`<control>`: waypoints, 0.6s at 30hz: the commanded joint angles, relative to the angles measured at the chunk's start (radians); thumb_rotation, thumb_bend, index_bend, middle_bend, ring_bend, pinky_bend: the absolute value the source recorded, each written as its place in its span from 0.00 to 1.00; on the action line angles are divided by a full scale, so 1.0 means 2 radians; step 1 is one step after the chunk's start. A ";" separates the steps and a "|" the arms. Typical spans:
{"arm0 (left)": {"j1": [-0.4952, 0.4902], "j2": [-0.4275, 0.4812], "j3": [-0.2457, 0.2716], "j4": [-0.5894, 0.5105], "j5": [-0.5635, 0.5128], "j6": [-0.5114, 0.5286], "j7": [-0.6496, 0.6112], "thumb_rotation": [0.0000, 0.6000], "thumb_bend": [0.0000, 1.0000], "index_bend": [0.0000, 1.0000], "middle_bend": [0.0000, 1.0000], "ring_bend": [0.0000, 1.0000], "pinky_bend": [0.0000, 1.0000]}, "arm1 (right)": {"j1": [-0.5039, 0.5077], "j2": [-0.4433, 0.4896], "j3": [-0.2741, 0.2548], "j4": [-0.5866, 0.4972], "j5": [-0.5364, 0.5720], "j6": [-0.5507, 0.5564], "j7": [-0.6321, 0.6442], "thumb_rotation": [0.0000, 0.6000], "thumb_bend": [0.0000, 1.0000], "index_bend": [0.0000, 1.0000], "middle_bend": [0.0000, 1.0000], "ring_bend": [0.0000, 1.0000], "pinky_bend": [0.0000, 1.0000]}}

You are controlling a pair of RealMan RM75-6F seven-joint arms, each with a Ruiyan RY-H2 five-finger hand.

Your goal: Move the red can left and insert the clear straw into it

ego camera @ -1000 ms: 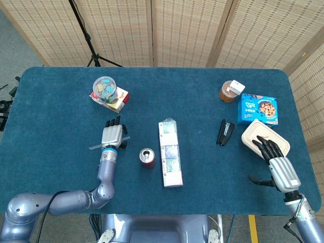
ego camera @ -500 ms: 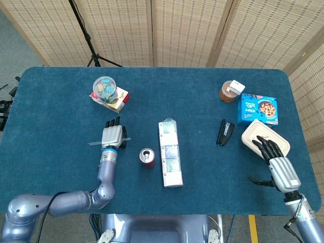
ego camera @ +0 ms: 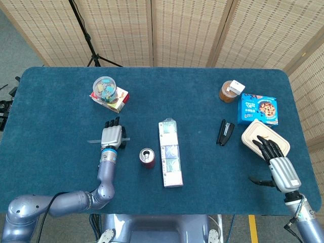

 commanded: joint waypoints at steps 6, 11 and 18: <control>0.008 0.017 -0.005 -0.020 0.006 0.003 -0.004 1.00 0.37 0.55 0.00 0.00 0.00 | 0.000 0.000 0.000 0.000 -0.001 0.000 0.002 1.00 0.07 0.01 0.00 0.00 0.00; 0.020 0.040 -0.010 -0.050 0.017 0.000 -0.023 1.00 0.37 0.55 0.00 0.00 0.00 | 0.000 -0.001 0.000 0.000 -0.001 0.001 0.001 1.00 0.07 0.01 0.00 0.00 0.00; 0.059 0.107 -0.012 -0.151 0.084 -0.009 -0.096 1.00 0.37 0.55 0.00 0.00 0.00 | 0.000 -0.003 -0.001 0.000 -0.001 -0.001 -0.003 1.00 0.07 0.01 0.00 0.00 0.00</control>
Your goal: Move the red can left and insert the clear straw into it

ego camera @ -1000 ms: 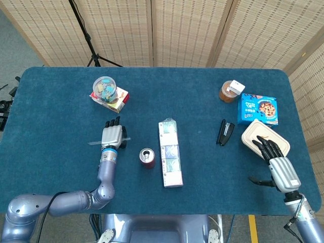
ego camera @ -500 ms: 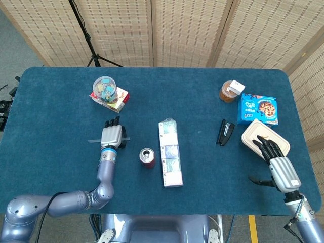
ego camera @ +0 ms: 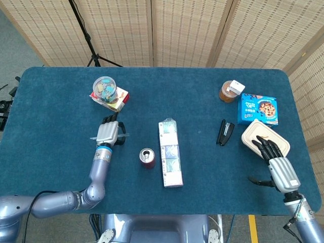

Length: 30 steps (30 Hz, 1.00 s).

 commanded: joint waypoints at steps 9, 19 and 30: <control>0.080 0.121 0.012 -0.182 0.160 0.020 -0.135 1.00 0.37 0.55 0.00 0.00 0.00 | 0.000 -0.003 -0.001 -0.002 0.000 -0.002 -0.009 1.00 0.07 0.01 0.00 0.00 0.00; 0.129 0.198 0.021 -0.274 0.255 0.030 -0.227 1.00 0.37 0.55 0.00 0.00 0.00 | 0.001 -0.006 -0.003 -0.004 -0.002 -0.003 -0.018 1.00 0.07 0.01 0.00 0.00 0.00; 0.177 0.292 0.028 -0.347 0.358 0.004 -0.384 1.00 0.38 0.55 0.00 0.00 0.00 | 0.001 -0.009 -0.004 -0.006 -0.003 -0.006 -0.027 1.00 0.07 0.01 0.00 0.00 0.00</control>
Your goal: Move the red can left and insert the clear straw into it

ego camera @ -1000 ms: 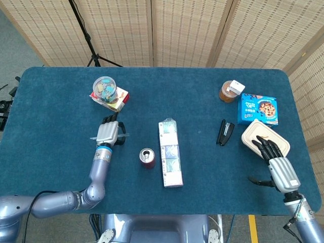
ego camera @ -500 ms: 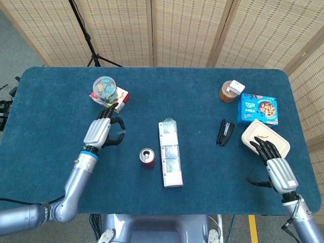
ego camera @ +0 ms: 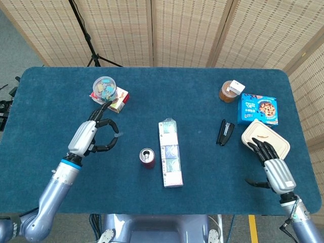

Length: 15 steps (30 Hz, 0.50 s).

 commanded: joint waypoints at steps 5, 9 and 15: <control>0.036 0.074 0.005 -0.045 0.071 -0.015 -0.112 1.00 0.38 0.55 0.00 0.00 0.00 | 0.000 -0.001 -0.001 -0.001 0.000 -0.001 -0.004 1.00 0.07 0.02 0.00 0.00 0.00; 0.045 0.095 0.007 -0.047 0.114 -0.014 -0.174 1.00 0.38 0.55 0.00 0.00 0.00 | 0.001 -0.002 -0.001 -0.002 0.000 -0.003 -0.006 1.00 0.07 0.02 0.00 0.00 0.00; 0.037 0.128 0.016 -0.026 0.206 -0.036 -0.355 1.00 0.38 0.55 0.00 0.00 0.00 | 0.000 -0.002 0.000 -0.002 0.001 -0.002 -0.007 1.00 0.07 0.02 0.00 0.00 0.00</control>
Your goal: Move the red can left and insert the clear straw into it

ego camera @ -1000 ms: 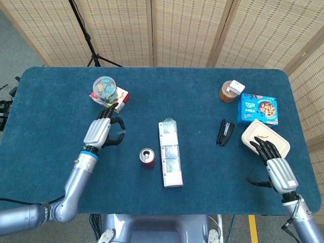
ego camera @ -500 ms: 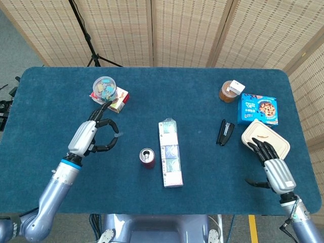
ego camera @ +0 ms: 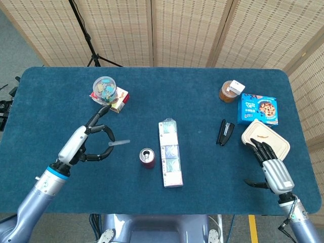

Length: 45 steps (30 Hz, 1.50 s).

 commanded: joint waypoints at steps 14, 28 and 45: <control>-0.044 0.025 0.025 0.026 0.064 -0.034 -0.105 1.00 0.38 0.55 0.00 0.00 0.00 | 0.000 0.001 0.001 0.000 0.003 -0.001 0.002 1.00 0.07 0.02 0.00 0.00 0.00; -0.072 -0.016 0.031 0.033 0.021 -0.038 -0.057 1.00 0.38 0.55 0.00 0.00 0.00 | -0.001 0.003 0.003 0.002 0.004 0.004 0.008 1.00 0.07 0.02 0.00 0.00 0.00; -0.089 -0.036 0.038 0.052 0.014 -0.041 -0.052 1.00 0.38 0.55 0.00 0.00 0.00 | -0.002 0.004 0.004 0.002 0.004 0.005 0.010 1.00 0.07 0.02 0.00 0.00 0.00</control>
